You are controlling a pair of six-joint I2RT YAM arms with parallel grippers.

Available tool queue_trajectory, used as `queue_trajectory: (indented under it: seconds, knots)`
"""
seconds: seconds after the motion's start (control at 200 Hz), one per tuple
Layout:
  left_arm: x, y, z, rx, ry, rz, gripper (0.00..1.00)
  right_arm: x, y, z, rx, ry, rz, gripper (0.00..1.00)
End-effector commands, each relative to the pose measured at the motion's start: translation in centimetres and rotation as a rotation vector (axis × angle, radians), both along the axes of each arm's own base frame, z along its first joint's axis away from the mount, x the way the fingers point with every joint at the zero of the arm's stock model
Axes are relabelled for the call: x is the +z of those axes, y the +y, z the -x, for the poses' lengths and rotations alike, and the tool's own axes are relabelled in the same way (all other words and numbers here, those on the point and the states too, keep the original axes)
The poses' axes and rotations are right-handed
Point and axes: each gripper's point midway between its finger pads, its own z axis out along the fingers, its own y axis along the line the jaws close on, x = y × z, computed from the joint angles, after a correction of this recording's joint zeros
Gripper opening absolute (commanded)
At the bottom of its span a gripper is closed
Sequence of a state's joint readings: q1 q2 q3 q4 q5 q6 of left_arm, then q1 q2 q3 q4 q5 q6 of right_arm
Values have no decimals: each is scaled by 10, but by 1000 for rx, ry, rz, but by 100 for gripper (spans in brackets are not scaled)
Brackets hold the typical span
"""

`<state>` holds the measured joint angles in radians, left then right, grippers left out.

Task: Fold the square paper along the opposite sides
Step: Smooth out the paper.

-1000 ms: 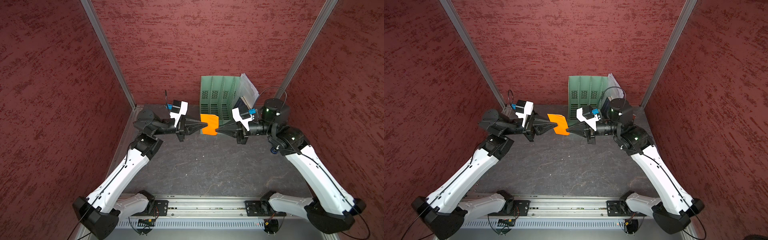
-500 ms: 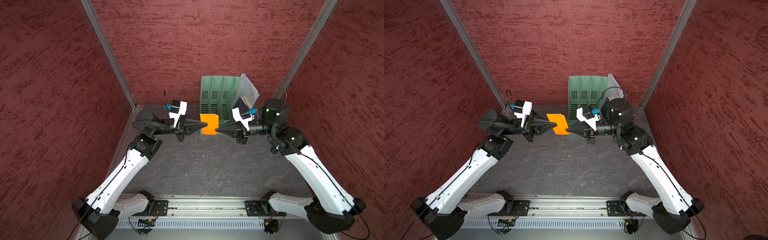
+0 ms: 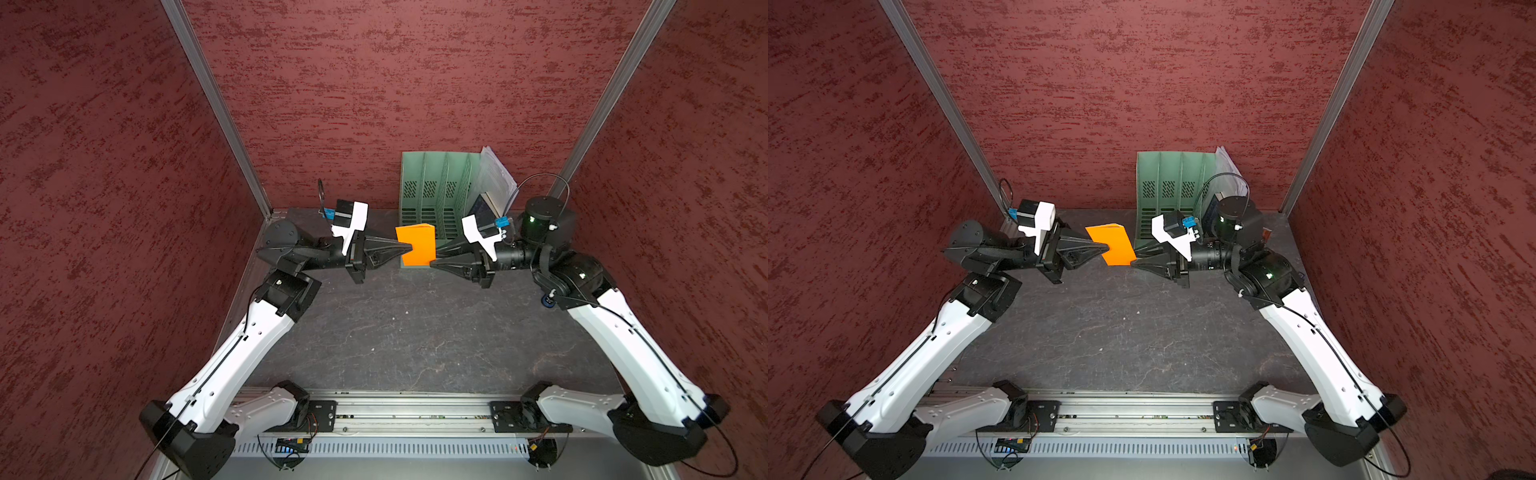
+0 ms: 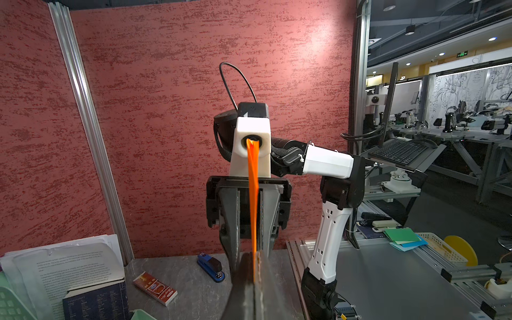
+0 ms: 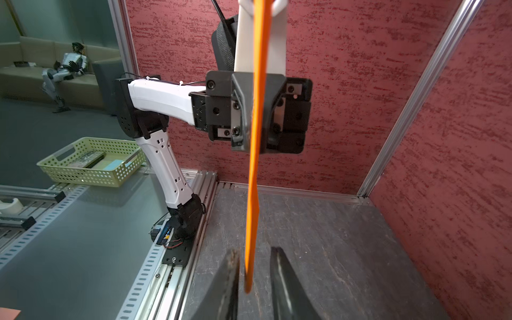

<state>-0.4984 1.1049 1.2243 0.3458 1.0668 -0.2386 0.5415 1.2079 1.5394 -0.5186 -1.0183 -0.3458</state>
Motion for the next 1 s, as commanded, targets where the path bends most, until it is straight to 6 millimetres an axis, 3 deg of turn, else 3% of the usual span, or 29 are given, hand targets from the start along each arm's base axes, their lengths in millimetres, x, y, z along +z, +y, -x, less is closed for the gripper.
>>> queue_trajectory:
  seconds: [0.0, 0.02, 0.24, 0.28, 0.311, 0.336, 0.366, 0.516, 0.571, 0.666, 0.992]
  knots:
    - [18, 7, 8, 12, -50, 35, 0, -4, 1, -2, 7, 18, 5, 5]
    - [18, 7, 9, 12, -50, 35, 0, -4, 1, -2, 8, 18, 4, 0]
    - [18, 7, 9, 12, -52, 34, 0, -3, 1, -2, 2, 16, 2, 0]
    - [18, 7, 9, 13, -52, 34, 0, -3, 1, -2, -1, 15, 2, 12]
    - [17, 7, 8, 15, -51, 35, 0, -4, 1, -3, -4, 16, 3, 14]
    - [18, 7, 9, 15, -53, 36, 0, -5, 1, -3, -3, 17, 4, 12]
    - [18, 7, 8, 16, -53, 37, 0, -5, 1, -4, -4, 18, 4, 0]
    - [17, 7, 8, 18, -49, 36, 0, -4, 0, -3, -10, 10, 7, 0]
    - [15, 7, 8, 22, -48, 34, 0, -4, -1, -3, -19, 5, 9, 34]
    - [11, 7, 5, 34, -35, 26, 0, -2, -4, -1, -35, -12, 7, 61]
    - [-14, 4, -18, 112, 69, -3, 0, 11, -27, 7, -179, -118, 6, 84]
